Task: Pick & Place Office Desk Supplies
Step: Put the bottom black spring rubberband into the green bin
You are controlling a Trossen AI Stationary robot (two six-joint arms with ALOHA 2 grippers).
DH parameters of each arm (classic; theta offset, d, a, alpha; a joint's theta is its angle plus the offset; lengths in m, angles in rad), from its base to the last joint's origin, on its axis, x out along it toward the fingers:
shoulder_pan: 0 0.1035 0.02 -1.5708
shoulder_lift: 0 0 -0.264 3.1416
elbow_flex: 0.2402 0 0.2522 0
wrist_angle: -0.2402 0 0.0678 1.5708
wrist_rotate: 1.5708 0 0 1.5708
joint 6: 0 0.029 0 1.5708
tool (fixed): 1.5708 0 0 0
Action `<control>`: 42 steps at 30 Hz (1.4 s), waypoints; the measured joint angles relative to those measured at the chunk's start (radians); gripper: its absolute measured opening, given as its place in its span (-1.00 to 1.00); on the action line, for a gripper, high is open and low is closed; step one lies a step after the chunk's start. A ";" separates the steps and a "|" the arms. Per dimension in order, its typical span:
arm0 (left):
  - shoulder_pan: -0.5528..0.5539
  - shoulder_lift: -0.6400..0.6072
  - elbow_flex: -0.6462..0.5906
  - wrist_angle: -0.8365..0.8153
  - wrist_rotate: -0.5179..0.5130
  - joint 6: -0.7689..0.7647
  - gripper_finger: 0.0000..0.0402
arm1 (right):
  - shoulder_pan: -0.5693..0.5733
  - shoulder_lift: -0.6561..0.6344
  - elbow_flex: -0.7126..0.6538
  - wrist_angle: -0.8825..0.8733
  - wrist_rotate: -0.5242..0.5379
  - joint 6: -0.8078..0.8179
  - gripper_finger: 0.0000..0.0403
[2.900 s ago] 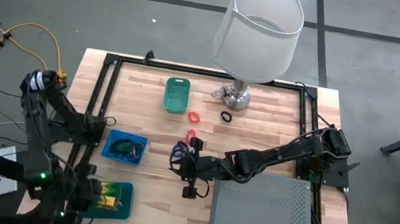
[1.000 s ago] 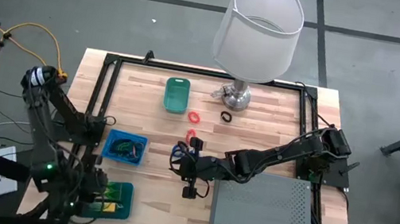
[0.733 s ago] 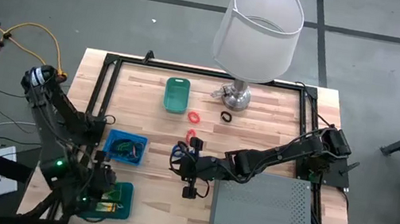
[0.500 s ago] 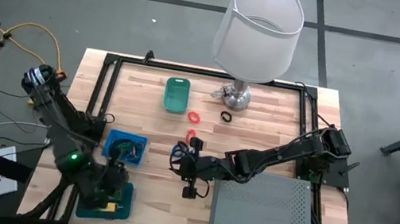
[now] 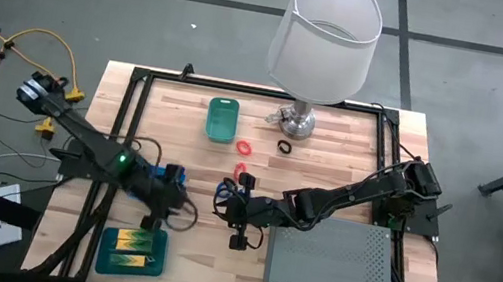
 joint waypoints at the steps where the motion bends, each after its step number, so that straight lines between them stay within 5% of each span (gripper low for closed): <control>1: 0.022 -0.017 -0.019 0.013 0.000 0.026 -0.14 | 0.000 0.000 0.000 0.000 0.000 0.000 -0.66; 8: 0.182 -0.080 -0.130 0.180 0.021 0.270 -0.14 | 0.000 0.000 0.000 0.000 0.000 0.000 -0.66; 22: 0.502 -0.072 -0.322 0.547 0.225 0.575 -0.14 | 0.000 0.000 0.000 0.000 0.000 0.000 -0.66; 26: 0.551 -0.057 -0.365 0.660 0.324 0.627 -0.14 | 0.000 0.000 0.000 0.000 0.000 0.000 -0.66; 42: 0.629 0.179 -0.366 0.874 0.438 0.726 -0.14 | 0.000 0.000 0.000 0.013 0.000 0.000 -0.66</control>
